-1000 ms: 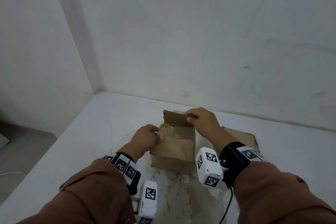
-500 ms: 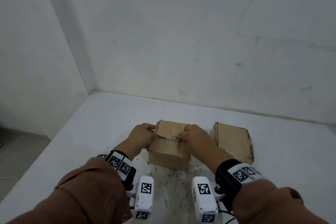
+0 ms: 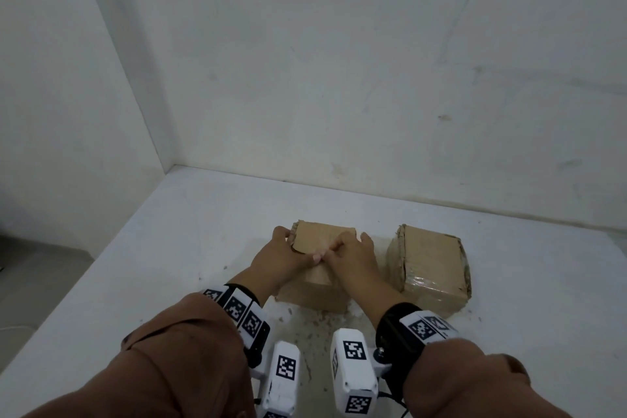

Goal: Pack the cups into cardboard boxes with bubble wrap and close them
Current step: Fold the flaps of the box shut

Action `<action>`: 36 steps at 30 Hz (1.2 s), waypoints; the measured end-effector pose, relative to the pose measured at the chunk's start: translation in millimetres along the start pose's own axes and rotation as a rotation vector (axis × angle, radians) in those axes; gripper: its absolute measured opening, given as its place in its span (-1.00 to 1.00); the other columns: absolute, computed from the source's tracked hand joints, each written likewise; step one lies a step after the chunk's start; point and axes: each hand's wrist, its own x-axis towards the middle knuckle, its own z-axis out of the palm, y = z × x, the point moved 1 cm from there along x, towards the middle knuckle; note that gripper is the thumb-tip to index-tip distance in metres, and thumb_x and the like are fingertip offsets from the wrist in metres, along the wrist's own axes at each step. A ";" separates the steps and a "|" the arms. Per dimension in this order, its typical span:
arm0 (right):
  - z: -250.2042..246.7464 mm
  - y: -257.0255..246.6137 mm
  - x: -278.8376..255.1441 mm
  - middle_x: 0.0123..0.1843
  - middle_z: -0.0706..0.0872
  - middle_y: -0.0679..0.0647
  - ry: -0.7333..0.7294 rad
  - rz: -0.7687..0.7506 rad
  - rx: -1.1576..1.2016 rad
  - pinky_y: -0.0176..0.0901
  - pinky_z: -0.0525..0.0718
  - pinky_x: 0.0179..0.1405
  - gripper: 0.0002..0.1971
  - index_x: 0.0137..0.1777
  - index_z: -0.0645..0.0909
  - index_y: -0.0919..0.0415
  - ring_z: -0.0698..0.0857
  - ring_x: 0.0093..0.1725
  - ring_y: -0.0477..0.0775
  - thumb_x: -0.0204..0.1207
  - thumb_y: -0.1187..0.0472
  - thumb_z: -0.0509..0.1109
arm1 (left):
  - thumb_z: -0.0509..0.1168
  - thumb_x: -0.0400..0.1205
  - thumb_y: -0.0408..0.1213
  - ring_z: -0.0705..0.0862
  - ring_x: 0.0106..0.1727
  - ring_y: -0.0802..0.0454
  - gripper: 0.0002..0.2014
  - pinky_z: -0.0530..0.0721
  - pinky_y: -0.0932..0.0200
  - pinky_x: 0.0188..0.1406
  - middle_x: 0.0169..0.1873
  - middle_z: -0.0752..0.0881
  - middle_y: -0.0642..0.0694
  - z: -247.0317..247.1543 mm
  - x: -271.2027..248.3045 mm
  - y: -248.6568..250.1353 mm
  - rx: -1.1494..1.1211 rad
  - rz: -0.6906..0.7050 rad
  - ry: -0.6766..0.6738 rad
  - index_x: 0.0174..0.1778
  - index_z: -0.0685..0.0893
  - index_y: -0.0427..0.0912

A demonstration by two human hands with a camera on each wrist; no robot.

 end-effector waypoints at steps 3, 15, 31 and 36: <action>7.1 1.8 -0.4 0.27 0.36 0.23 -0.007 -0.017 0.046 -0.28 0.35 -0.40 -0.90 -0.11 0.40 0.02 0.47 -0.20 0.01 0.51 0.15 0.31 | 0.50 0.41 0.04 0.72 -0.05 -0.27 -0.29 0.78 -0.05 -0.36 0.15 0.65 -0.19 0.6 -1.9 -1.2 -0.046 -0.019 -0.007 0.35 0.26 -0.01; 8.2 9.4 1.8 0.23 0.41 0.14 -0.024 -0.002 0.023 -0.17 0.46 -0.04 -0.84 0.05 0.42 0.06 0.50 0.01 0.11 0.55 0.10 0.32 | 0.40 0.50 -0.13 0.71 -0.04 -0.28 -0.52 0.82 -0.17 -0.28 0.06 0.63 -0.19 -0.7 0.1 2.8 0.029 -0.015 -0.037 0.18 0.26 -0.05; 7.8 9.6 4.2 0.26 0.40 0.14 -0.022 0.062 0.124 -0.13 0.54 -0.03 -0.77 0.05 0.47 0.01 0.52 0.04 0.13 0.47 0.32 0.29 | 0.36 0.50 -0.16 0.74 -0.10 -0.27 -0.56 0.81 -0.26 -0.23 -0.03 0.66 -0.18 0.8 -0.6 0.0 0.059 -0.001 0.000 0.14 0.23 0.00; 5.6 14.7 1.7 0.32 0.45 0.13 -0.049 -0.014 0.138 -0.16 0.50 0.01 -0.75 0.09 0.47 0.00 0.51 0.09 0.07 0.48 0.32 0.26 | 0.36 0.52 -0.16 0.69 0.03 -0.26 -0.48 0.81 -0.20 -0.16 0.10 0.63 -0.17 -2.8 -0.5 -4.5 -0.071 -0.035 -0.045 0.31 0.26 0.01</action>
